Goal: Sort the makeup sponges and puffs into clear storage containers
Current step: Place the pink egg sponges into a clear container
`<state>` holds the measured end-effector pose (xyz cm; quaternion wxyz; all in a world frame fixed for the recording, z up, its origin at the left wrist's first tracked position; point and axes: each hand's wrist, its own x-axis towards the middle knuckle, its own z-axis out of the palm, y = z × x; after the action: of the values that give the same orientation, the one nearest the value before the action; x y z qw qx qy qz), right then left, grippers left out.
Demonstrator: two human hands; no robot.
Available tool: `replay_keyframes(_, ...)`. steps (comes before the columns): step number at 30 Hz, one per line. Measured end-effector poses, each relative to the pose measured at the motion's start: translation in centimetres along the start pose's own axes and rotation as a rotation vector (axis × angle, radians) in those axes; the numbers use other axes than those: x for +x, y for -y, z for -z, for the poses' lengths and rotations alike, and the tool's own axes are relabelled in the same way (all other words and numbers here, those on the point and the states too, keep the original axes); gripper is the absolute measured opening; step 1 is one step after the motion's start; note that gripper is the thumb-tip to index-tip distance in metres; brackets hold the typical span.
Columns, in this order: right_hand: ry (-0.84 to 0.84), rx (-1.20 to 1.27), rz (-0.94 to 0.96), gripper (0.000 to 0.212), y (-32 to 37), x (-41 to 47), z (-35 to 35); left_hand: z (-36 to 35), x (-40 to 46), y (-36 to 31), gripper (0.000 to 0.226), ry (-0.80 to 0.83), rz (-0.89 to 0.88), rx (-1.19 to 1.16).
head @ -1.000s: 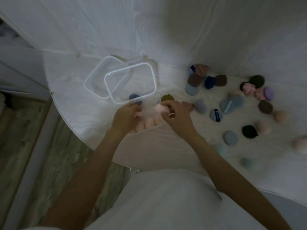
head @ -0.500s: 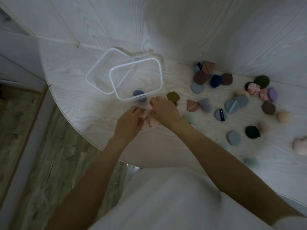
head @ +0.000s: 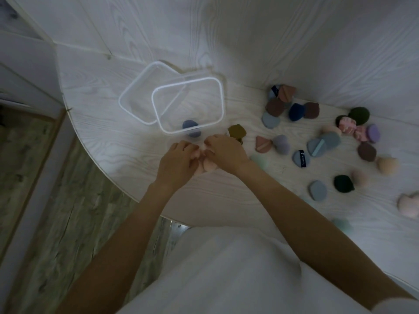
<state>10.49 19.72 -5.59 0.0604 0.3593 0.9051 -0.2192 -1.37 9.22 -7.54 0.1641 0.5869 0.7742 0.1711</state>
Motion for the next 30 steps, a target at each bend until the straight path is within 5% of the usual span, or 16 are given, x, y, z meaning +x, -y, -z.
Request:
replay_keyframes(9, -0.020, 0.089, 0.043, 0.028, -0.9, -0.9, 0.5, 0.2, -0.3, -0.4, 0.033, -0.038, 0.017, 0.001)
replay_keyframes(13, -0.272, 0.145, 0.098, 0.025, -1.6, -3.4, 2.2, 0.9, -0.3, -2.4, 0.031, -0.251, -0.126, -0.011)
replay_keyframes(17, -0.528, -0.106, 0.094, 0.024, -6.6, -8.6, 4.1, 0.9, 1.3, -8.1, 0.020, -0.384, -0.367, -0.158)
replay_keyframes(22, -0.444, -0.135, -0.241, 0.023, -16.4, -17.6, 5.2, -3.3, 5.7, -16.9, 0.024, -0.114, -0.581, -0.205)
replay_keyframes(26, -0.438, 0.176, -0.651, 0.017, -24.8, -23.9, 4.8, -9.5, 10.1, -24.4, 0.031, 0.301, -0.395, -0.308)
replay_keyframes(30, -0.411, 0.306, -0.753, 0.021, -30.2, -25.5, 4.4, -13.6, 14.0, -29.0, 0.039, 0.301, -0.195, -0.266)
